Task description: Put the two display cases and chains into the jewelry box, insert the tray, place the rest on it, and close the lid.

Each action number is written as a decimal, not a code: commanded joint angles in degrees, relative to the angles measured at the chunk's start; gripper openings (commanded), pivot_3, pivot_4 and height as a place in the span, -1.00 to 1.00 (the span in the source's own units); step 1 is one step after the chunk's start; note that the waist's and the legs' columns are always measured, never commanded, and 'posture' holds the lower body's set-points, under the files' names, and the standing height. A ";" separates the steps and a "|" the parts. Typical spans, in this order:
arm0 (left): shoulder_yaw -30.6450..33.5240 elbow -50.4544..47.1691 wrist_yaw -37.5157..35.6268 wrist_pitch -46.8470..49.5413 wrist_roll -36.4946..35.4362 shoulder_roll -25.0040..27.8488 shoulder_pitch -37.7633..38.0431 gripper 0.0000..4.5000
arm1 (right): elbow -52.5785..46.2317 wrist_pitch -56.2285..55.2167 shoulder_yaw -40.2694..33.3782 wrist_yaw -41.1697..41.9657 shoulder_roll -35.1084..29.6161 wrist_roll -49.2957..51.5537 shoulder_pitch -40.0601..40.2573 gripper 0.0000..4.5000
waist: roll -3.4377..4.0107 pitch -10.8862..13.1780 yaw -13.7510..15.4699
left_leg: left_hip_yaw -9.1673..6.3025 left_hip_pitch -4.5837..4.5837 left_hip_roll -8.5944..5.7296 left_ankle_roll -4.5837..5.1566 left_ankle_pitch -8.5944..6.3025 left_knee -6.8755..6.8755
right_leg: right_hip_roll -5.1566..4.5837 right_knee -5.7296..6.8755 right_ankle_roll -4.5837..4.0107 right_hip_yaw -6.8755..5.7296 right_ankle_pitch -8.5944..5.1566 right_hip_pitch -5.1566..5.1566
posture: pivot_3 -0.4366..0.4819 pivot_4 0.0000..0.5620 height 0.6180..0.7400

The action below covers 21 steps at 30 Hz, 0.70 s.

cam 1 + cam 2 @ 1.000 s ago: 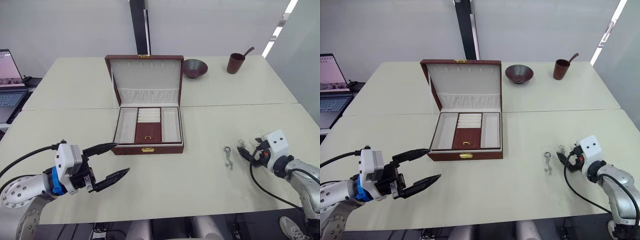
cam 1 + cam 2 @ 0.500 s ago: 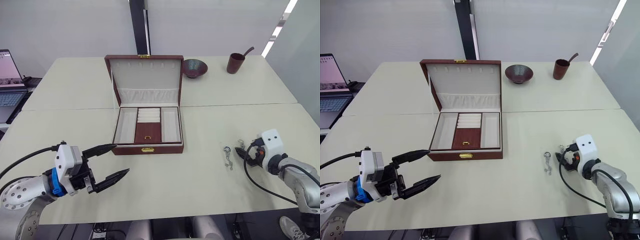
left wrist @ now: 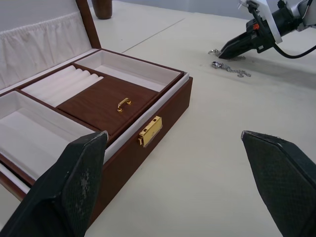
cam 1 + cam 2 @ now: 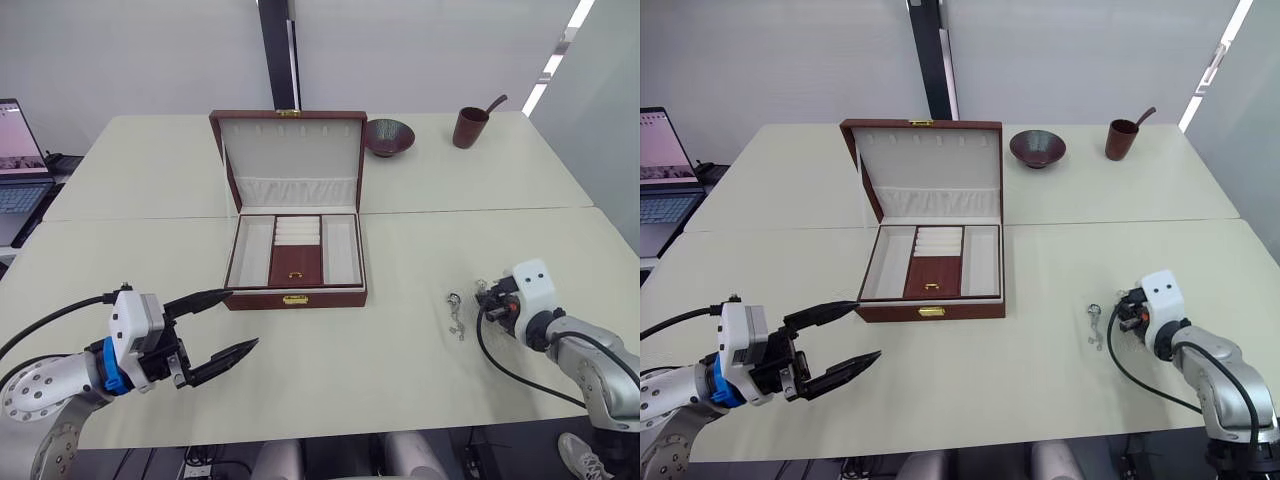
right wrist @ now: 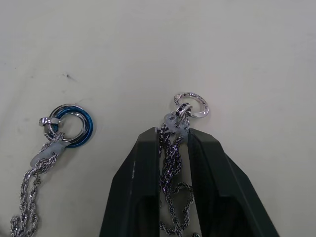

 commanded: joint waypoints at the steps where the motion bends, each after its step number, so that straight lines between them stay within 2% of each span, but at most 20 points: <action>1: 2.80 0.01 0.32 -1.37 -0.01 0.09 0.24 1.00 | 0.58 -0.28 0.87 -0.16 0.19 -0.32 0.15 -0.90 | 0.00 0.00 -0.01 | 0.00 0.00 0.00 0.00 0.00 0.00 | 0.00 0.00 0.00 0.00 0.00 0.00 | -0.05 -0.47 1.00; 4: 4.02 0.52 0.34 -1.46 -0.20 0.37 0.46 1.00 | 0.51 -3.20 1.12 0.38 0.22 -0.61 -0.42 -0.99 | 0.00 0.00 -0.08 | 0.00 0.00 0.01 0.00 0.00 0.00 | 0.02 0.00 0.00 0.00 0.00 -0.01 | -0.05 -0.47 1.00; 13: 7.72 2.32 2.45 -0.01 -1.79 0.10 -0.02 1.00 | -3.32 -12.50 1.30 7.55 -3.71 0.63 -3.11 -1.00 | 0.14 0.10 -0.08 | 0.02 -0.03 0.01 0.00 0.00 -0.01 | 0.01 0.00 0.00 0.02 0.00 -0.06 | -0.05 -0.47 1.00; 18: 10.90 4.64 2.98 0.24 -2.18 0.46 0.10 1.00 | -6.33 -12.60 1.56 11.80 -6.29 3.87 -9.48 -1.00 | 0.16 0.12 -0.11 | 0.01 -0.03 0.02 0.00 0.00 -0.01 | 0.02 0.00 0.00 0.01 0.00 -0.07 | -0.05 -0.47 1.00; 21: 12.37 6.29 3.53 0.57 -2.20 0.82 -0.96 1.00 | -6.93 -10.52 4.03 14.27 -6.59 6.56 -18.13 -1.00 | 0.20 0.15 -0.13 | 0.00 -0.03 0.02 0.00 0.00 -0.01 | 0.01 0.00 0.00 0.01 0.00 -0.07 | -0.05 -0.47 1.00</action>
